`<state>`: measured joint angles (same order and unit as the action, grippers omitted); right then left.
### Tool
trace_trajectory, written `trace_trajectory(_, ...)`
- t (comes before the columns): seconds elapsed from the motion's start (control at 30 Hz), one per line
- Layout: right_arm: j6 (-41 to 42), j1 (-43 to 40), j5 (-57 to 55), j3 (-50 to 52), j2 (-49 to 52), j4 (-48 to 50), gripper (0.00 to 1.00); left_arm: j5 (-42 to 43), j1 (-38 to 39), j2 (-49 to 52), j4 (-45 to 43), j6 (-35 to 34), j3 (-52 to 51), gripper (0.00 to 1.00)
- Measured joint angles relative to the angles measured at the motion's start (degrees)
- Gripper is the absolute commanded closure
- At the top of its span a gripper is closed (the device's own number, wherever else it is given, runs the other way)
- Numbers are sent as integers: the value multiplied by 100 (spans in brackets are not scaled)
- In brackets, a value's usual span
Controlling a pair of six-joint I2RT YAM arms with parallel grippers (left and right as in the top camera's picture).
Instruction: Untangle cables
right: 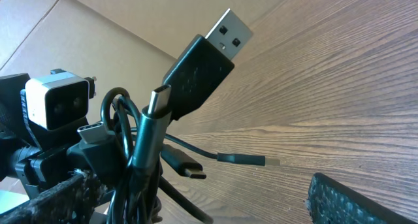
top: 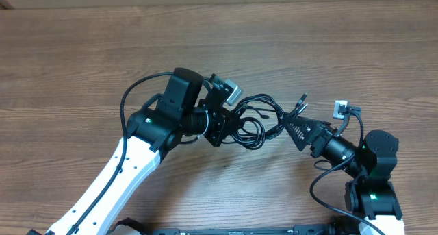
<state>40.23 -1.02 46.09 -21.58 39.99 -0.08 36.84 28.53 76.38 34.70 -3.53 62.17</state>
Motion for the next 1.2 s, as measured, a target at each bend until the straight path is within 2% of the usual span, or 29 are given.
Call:
trace_trajectory(0.27, 0, 0, 0, 0, 0, 0, 0, -271, 0, 0, -31, -2, 0, 96)
trace_trajectory(0.5, 0, 0, 0, 0, 0, -2, 0, -1606, 0, 0, 175, -2, 0, 96)
trace_trajectory(0.77, 0, 0, -2, 0, 0, 0, 0, -2514, 0, 0, 669, -66, 0, 96)
trace_trajectory(1.2, 0, 0, 0, 0, 0, -2, 0, -2643, 0, 0, 695, -223, 0, 96)
